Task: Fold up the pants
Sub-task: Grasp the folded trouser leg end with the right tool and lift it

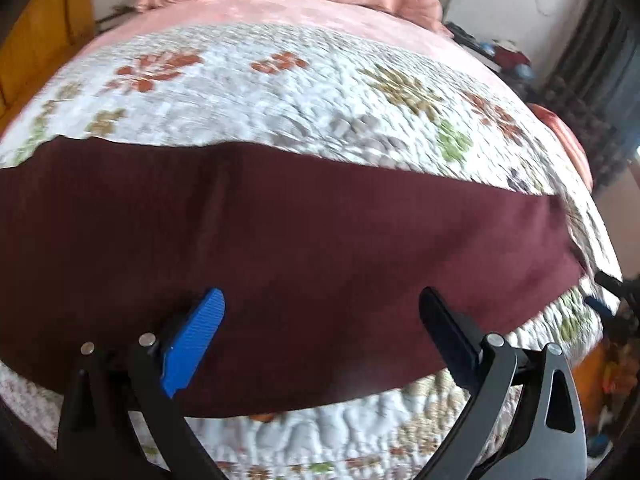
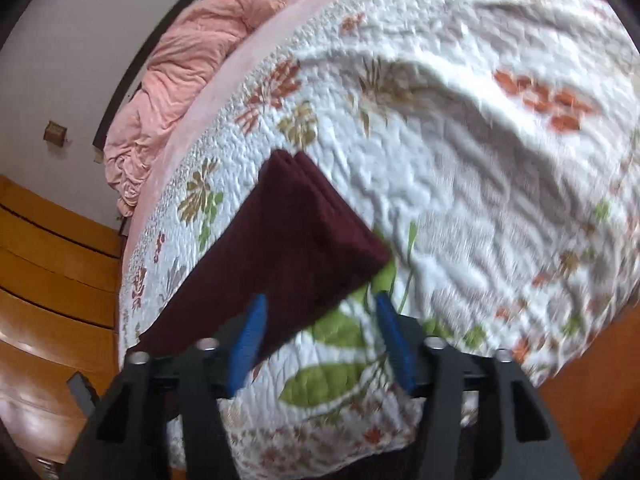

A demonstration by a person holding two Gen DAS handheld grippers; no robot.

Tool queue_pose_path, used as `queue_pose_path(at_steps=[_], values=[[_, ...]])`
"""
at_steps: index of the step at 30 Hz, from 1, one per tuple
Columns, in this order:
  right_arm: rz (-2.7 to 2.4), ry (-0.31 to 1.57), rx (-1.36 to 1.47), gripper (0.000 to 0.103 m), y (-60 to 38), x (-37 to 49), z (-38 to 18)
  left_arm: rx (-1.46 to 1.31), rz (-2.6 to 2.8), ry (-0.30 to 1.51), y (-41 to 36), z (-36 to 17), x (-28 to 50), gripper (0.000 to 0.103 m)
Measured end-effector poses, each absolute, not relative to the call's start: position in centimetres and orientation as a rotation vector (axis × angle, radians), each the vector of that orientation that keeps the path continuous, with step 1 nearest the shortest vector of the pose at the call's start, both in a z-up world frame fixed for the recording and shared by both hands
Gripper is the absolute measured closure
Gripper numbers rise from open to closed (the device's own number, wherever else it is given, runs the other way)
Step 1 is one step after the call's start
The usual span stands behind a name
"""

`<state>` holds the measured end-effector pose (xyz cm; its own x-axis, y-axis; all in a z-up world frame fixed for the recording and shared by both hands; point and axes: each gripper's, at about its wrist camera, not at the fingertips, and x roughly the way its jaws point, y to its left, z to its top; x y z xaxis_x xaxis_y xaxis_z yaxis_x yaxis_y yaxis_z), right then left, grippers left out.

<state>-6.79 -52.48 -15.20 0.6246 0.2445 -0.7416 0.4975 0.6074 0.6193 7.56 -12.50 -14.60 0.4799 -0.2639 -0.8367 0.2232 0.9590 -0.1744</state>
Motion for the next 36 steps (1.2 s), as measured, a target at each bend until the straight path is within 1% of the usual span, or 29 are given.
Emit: queue_pose_path(at_steps=[1,3,7,8,10,11,12,15,17,20,24,26,27,28,29,30,32,34,36], values=[[-0.17,0.928,0.947,0.033,-52.4,-6.4,-15.5,-0.049,-0.293,1.021,-12.3,-14.5,7.6,0.006],[-0.178,0.944,0.981,0.033,-52.3,-5.8,-16.4,-0.039,-0.282,1.031,-12.2,-14.5,7.8,0.006],[-0.195,0.877,1.057,0.033,-53.0,-4.1,-17.6,-0.05,-0.286,1.053,-11.8,-15.0,7.9,0.006],[-0.199,0.858,1.079,0.037,-53.3,-3.8,-17.9,-0.057,-0.286,1.062,-11.5,-15.1,7.9,0.006],[-0.212,0.826,1.112,0.054,-53.8,-3.4,-18.3,-0.064,-0.277,1.063,-10.9,-15.2,7.9,0.006],[-0.197,0.803,1.139,0.072,-54.1,-3.2,-18.5,-0.068,-0.267,1.057,-10.6,-15.1,7.9,0.006],[-0.149,0.77,1.187,0.077,-54.3,-3.0,-18.7,-0.072,-0.254,1.051,-10.1,-15.0,7.8,0.006],[-0.118,0.737,1.111,0.081,-53.9,-2.1,-16.6,-0.083,-0.208,1.05,-8.5,-14.9,8.3,0.006],[-0.106,0.703,1.11,0.083,-54.1,-2.1,-15.0,-0.095,-0.183,1.044,-7.6,-14.8,8.6,0.006],[-0.073,0.616,1.16,0.084,-55.7,-2.9,-12.2,-0.126,-0.169,1.011,-6.8,-13.8,8.7,0.006],[-0.173,0.547,1.074,0.084,-57.9,-5.4,-9.4,-0.106,-0.208,0.993,-7.6,-13.4,8.5,0.006],[-0.246,0.61,1.025,0.084,-59.0,-5.8,-9.9,-0.076,-0.23,1.029,-8.8,-14.7,8.6,0.006],[-0.293,0.696,0.993,0.084,-59.4,-5.5,-11.1,-0.059,-0.237,1.081,-9.4,-16.1,8.9,0.005],[-0.32,0.764,0.972,0.084,-59.6,-5.1,-12.3,-0.014,-0.219,1.094,-10.0,-17.1,8.9,0.005],[-0.361,0.839,0.954,0.084,-59.7,-4.7,-14.0,0.027,-0.216,1.07,-10.4,-17.4,8.7,0.003],[-0.398,0.895,0.939,0.083,-59.8,-4.5,-15.5,0.096,-0.212,1.031,-11.1,-17.8,8.3,0.003],[-0.385,0.88,0.978,0.082,-60.2,-4.9,-17.4,0.08,-0.213,1.03,-11.0,-17.6,8.3,0.003],[-0.361,0.86,0.99,0.078,-60.5,-5.0,-17.3,0.043,-0.232,1.047,-10.4,-17.1,8.5,0.003],[-0.347,0.843,1.0,0.061,-60.7,-5.5,-16.9,0.015,-0.241,1.057,-9.8,-16.4,8.5,0.003]])
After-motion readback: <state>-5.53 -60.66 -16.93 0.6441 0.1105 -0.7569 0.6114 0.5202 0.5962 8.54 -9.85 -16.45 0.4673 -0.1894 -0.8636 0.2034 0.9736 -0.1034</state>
